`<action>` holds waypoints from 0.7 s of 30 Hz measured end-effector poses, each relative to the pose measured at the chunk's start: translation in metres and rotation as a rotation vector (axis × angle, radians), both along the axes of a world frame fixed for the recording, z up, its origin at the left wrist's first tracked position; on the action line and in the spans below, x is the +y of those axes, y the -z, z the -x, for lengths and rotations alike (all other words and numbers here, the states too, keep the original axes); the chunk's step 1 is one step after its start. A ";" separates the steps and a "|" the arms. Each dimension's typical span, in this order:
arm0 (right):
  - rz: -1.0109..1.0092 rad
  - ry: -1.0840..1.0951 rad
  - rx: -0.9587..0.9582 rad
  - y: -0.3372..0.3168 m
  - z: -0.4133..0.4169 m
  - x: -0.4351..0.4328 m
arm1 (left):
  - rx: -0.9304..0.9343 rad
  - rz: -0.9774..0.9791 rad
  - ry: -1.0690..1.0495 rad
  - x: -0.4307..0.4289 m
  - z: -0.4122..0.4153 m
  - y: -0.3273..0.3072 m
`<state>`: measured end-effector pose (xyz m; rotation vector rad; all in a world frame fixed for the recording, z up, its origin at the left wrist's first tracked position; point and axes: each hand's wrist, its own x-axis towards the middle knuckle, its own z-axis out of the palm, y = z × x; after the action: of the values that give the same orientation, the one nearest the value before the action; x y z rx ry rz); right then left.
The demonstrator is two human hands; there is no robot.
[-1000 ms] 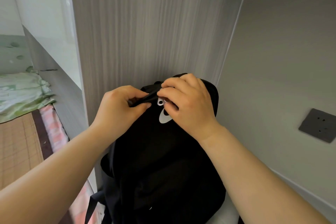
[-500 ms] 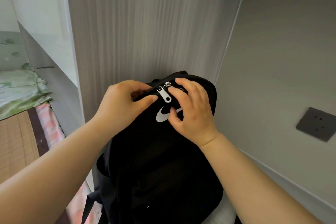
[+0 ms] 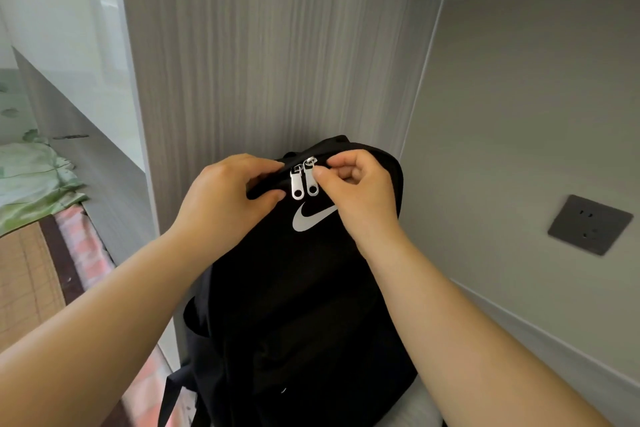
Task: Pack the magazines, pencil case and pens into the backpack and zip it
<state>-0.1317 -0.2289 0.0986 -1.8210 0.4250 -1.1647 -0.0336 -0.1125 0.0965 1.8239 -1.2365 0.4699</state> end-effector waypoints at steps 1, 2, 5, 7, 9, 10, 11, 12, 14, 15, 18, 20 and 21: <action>-0.023 0.023 -0.052 0.004 0.001 -0.003 | 0.010 0.005 -0.001 0.001 -0.001 0.001; -0.046 0.062 -0.097 0.007 0.002 -0.006 | 0.022 0.014 0.001 0.001 -0.001 0.001; -0.189 0.143 -0.085 0.022 0.007 -0.018 | 0.048 0.034 0.023 0.002 -0.002 0.004; -0.303 0.131 -0.016 0.036 0.012 -0.026 | 0.070 0.049 0.029 0.004 -0.001 0.008; -0.344 0.163 0.016 0.046 0.017 -0.030 | 0.100 0.085 0.034 0.007 -0.001 0.013; -0.341 0.179 0.024 0.049 0.020 -0.030 | 0.106 0.105 0.029 0.009 -0.001 0.016; -0.334 0.181 0.025 0.051 0.023 -0.031 | 0.115 0.125 0.029 0.011 0.000 0.019; -0.316 0.183 0.032 0.055 0.025 -0.032 | 0.116 0.145 0.023 0.013 -0.001 0.022; -0.275 0.190 0.066 0.061 0.033 -0.032 | 0.105 0.196 0.007 0.016 0.000 0.028; -0.263 0.186 0.091 0.063 0.038 -0.031 | 0.100 0.226 -0.005 0.018 0.001 0.030; -0.239 0.161 0.151 0.069 0.052 -0.026 | 0.142 0.237 -0.005 0.026 0.006 0.036; -0.247 0.168 0.188 0.070 0.063 -0.020 | 0.193 0.131 0.038 0.034 0.018 0.043; -0.244 0.173 0.225 0.068 0.070 -0.015 | 0.191 0.044 0.038 0.039 0.024 0.046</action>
<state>-0.2015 -0.2435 0.0304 -1.7304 0.8324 -0.9759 -0.0574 -0.0737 0.0503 1.7609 -1.1197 0.2926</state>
